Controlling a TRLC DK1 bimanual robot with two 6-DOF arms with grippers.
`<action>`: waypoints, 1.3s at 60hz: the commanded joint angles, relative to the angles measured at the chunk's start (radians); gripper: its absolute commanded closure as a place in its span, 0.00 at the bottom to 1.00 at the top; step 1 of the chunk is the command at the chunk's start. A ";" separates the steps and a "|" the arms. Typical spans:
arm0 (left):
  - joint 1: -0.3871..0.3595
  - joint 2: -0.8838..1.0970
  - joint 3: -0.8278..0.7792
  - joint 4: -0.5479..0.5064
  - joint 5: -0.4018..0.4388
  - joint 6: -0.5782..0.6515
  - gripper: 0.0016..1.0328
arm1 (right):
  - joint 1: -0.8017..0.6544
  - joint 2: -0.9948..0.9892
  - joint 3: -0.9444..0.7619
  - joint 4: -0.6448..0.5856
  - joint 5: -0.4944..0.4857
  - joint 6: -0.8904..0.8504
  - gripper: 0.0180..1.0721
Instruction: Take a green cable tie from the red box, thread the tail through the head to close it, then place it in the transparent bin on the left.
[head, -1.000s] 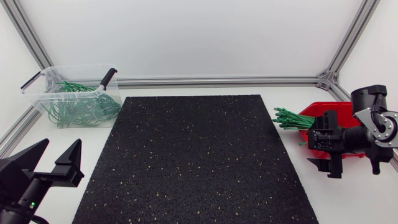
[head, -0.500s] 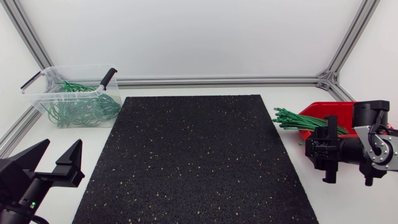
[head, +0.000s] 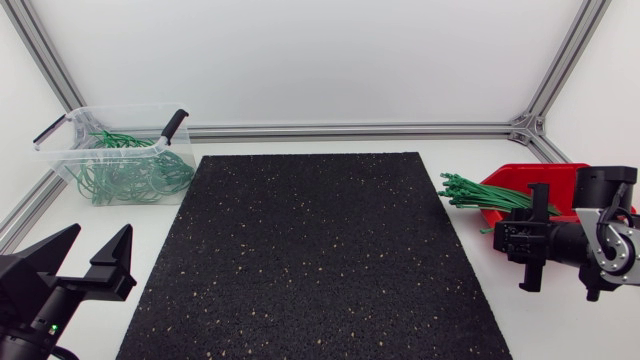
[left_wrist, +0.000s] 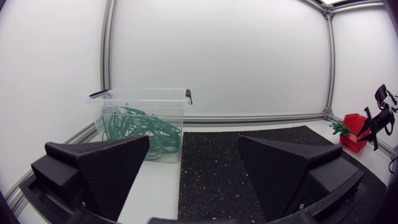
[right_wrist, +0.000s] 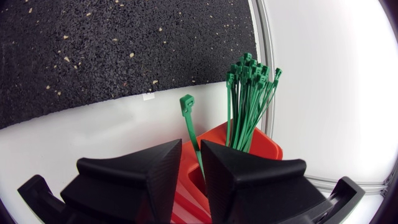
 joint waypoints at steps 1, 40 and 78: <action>-0.004 0.007 -0.038 -0.027 0.007 -0.020 0.04 | -0.009 0.009 -0.025 0.020 -0.002 -0.019 0.80; -0.004 0.007 -0.038 -0.029 0.007 -0.020 0.04 | -0.011 -0.071 0.061 -0.135 -0.011 0.026 0.94; -0.012 0.010 -0.038 -0.029 0.007 -0.020 0.04 | 0.001 -0.147 0.600 -0.967 -0.372 0.311 0.94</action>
